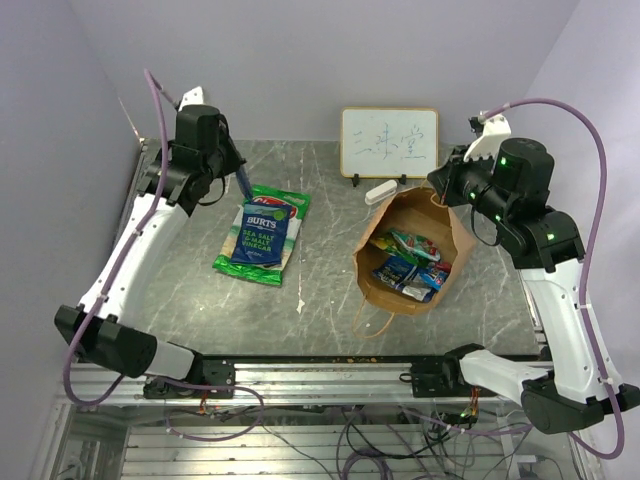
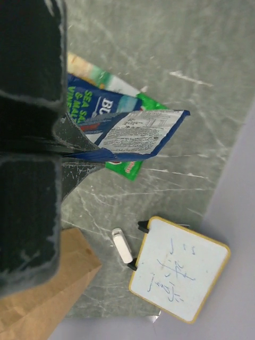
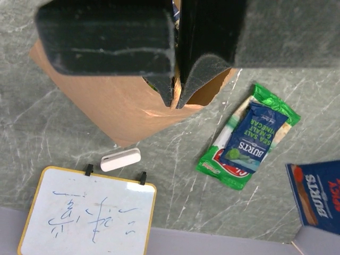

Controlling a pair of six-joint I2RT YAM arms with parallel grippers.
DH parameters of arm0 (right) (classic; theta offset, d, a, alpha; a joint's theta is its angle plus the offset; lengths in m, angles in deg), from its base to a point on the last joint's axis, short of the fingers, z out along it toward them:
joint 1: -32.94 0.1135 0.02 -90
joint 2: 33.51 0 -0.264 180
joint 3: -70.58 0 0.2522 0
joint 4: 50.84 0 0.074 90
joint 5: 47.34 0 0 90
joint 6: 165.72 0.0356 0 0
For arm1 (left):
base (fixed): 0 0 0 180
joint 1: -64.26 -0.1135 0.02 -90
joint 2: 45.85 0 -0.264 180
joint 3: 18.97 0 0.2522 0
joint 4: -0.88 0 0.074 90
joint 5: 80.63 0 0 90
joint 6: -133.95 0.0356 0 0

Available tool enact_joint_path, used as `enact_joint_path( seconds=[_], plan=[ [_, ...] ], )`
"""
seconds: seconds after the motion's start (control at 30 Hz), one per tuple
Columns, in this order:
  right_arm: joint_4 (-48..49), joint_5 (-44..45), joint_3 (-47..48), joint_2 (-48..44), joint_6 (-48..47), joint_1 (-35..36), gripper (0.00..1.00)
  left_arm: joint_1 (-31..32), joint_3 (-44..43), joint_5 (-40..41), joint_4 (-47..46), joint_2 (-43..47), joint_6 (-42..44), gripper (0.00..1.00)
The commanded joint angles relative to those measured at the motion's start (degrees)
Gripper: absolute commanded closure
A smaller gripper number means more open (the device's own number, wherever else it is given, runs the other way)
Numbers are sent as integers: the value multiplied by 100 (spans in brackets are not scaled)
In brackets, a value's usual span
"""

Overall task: Take the snacks out of the paper bag
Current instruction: Place the snack at the center of the board.

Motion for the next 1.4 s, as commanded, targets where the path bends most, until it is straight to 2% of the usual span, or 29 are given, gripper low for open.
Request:
enact_joint_path(
  seconds=[0.0, 0.13, 0.27, 0.3, 0.43, 0.67, 0.87, 1.0, 1.13, 1.37],
  plan=[
    [56, 102, 175, -53, -75, 11, 100, -307, 717, -1053, -773, 17, -1295, 93],
    [188, 106, -114, -190, 5, 12, 100, -393, 1632, -1083, -1385, 93, -2471, 93],
    [457, 204, -626, -494, 438, 16, 100, -449, 2571, -1054, -2605, 194, -3456, 93],
    [540, 148, -734, -547, 543, 15, 100, -449, 2657, -1036, -2907, 136, -3548, 93],
    [542, 134, -760, -581, 623, 16, 100, -504, 2447, -996, -2887, -347, -3825, 93],
    [512, 285, -600, -574, 579, 9, 100, -555, 2220, -935, -3642, -945, -4287, 93],
    [518, 358, -567, -557, 718, 9, 100, -730, 2975, -873, -5114, -1288, -5091, 93],
    [368, 345, -434, -520, 747, 14, 100, -739, 3457, -555, -5435, -1204, -5308, 93],
    [402, 358, -469, -552, 788, 10, 100, -740, 4317, -410, -6027, -1019, -5598, 93],
    [294, 234, -409, -500, 874, 14, 100, -739, 4805, -34, -5666, -570, -5481, 93]
  ],
)
